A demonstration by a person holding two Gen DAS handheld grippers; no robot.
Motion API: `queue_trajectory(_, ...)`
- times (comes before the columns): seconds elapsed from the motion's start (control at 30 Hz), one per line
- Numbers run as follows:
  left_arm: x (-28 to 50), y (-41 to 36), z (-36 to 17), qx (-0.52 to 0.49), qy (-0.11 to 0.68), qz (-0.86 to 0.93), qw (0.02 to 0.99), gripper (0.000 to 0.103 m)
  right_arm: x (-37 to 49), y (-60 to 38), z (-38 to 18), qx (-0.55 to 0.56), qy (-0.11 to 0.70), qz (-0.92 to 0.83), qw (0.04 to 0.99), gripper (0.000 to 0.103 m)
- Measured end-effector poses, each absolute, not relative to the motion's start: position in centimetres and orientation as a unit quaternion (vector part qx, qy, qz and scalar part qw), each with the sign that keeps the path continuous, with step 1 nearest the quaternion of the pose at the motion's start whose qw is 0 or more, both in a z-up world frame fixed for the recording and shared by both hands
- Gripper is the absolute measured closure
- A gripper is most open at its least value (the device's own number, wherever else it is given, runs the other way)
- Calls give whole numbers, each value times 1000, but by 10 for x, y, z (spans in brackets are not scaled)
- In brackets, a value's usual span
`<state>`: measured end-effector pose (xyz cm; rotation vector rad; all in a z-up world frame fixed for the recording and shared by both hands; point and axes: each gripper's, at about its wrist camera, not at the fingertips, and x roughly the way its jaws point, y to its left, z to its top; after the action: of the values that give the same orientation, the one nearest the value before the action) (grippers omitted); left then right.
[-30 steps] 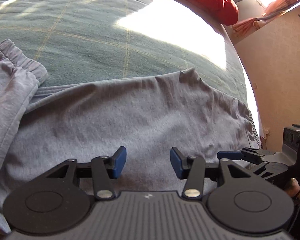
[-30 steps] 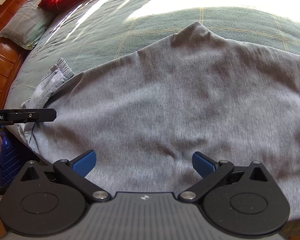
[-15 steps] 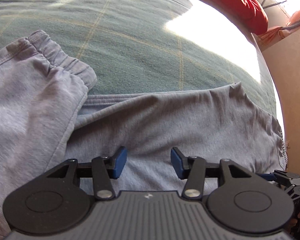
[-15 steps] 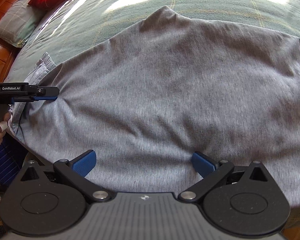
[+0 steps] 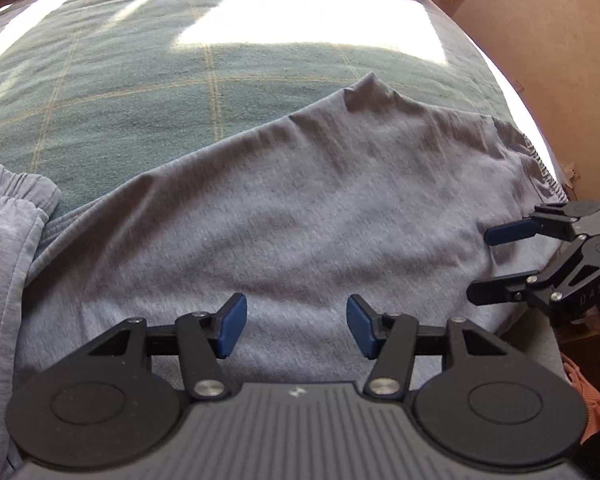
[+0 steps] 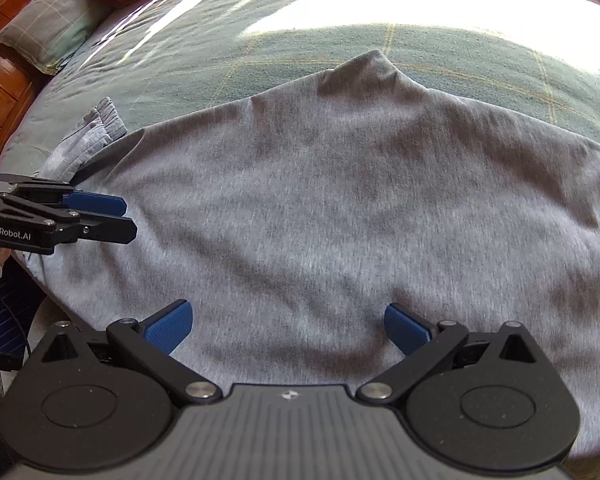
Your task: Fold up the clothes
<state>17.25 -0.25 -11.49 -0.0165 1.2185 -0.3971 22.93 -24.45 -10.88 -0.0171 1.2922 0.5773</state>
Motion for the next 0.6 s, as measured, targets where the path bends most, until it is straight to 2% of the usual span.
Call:
queue_trajectory(0.07,166,1,-125,27,563,-177,807,46,229,-260,-109,9,595,247,764,0)
queue_trajectory(0.33,163,37,-98,19,554,-96,827,48,224,-327,-99,78,581,119,801,0)
queue_trajectory(0.43,144,21,-84,22,543,-145,827,40,220,-331,-99,91,566,95,814,0)
queue_trajectory(0.6,120,-7,-96,28,555,-190,809,38,215,-325,-121,123,578,79,803,0)
